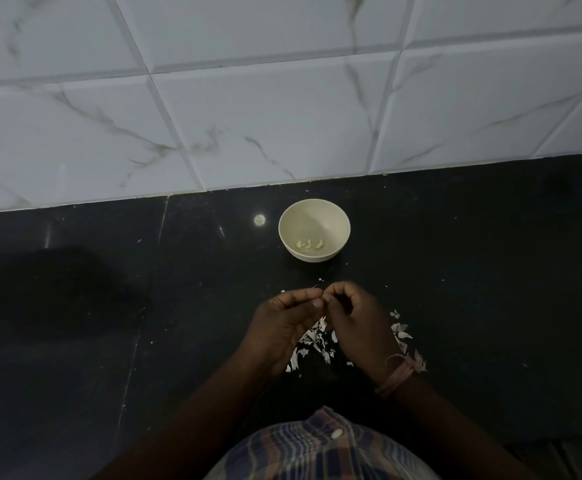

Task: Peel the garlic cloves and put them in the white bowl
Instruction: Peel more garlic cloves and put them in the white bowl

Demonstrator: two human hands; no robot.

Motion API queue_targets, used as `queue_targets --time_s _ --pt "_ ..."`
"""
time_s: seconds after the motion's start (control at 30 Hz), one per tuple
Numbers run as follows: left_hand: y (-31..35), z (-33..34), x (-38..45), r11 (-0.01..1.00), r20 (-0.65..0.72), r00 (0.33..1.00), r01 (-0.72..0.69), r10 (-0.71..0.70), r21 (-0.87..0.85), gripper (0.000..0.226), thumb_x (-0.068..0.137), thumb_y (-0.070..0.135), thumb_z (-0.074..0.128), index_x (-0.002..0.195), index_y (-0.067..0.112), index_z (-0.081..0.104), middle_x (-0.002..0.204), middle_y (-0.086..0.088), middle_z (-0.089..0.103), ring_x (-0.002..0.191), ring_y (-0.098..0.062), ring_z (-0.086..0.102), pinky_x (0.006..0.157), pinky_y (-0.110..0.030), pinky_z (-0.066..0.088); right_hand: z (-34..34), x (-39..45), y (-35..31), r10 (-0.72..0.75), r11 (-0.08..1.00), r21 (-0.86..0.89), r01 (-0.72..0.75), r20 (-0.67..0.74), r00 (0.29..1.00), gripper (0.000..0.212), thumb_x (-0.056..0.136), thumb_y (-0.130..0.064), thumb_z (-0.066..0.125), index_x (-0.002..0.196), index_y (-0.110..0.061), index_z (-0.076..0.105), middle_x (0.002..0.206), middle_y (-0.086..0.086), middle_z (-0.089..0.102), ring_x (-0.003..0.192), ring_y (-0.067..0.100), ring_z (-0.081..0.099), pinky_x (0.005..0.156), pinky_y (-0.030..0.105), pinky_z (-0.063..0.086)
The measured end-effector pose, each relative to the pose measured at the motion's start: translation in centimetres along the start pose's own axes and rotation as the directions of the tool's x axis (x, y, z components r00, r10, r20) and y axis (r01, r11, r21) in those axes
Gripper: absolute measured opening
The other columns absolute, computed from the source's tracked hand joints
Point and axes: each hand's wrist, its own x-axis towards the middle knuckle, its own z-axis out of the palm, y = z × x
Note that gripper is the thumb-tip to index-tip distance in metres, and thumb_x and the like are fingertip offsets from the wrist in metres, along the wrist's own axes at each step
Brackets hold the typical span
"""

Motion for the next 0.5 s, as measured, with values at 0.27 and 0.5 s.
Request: queue_targets --time_s 0.27,0.5 --pt "0.03 -0.29 -0.58 0.999 -0.016 1.000 0.006 -0.006 -0.038 0.027 0.090 -0.011 0.059 0.116 -0.008 0.066 0.108 -0.023 0.074 0.093 -0.024 0.075 0.080 -0.025 0.062 0.03 0.24 0.05 0.177 0.952 0.259 -0.165 -0.023 0.984 0.008 0.098 -0.015 0.062 0.094 -0.018 0.069 0.087 0.003 0.075 0.077 0.020 0.073 0.072 0.040 0.061" --pt "0.14 -0.20 -0.59 1.000 -0.038 0.999 -0.002 0.001 -0.030 0.020 0.089 -0.008 0.063 0.107 -0.004 0.070 0.102 -0.020 0.075 0.088 -0.023 0.075 0.075 -0.024 0.061 -0.15 0.42 -0.77 0.191 0.909 0.387 -0.151 -0.066 0.979 0.005 0.098 -0.008 0.062 0.098 -0.006 0.066 0.085 0.009 0.075 0.075 0.018 0.074 0.067 0.027 0.060"
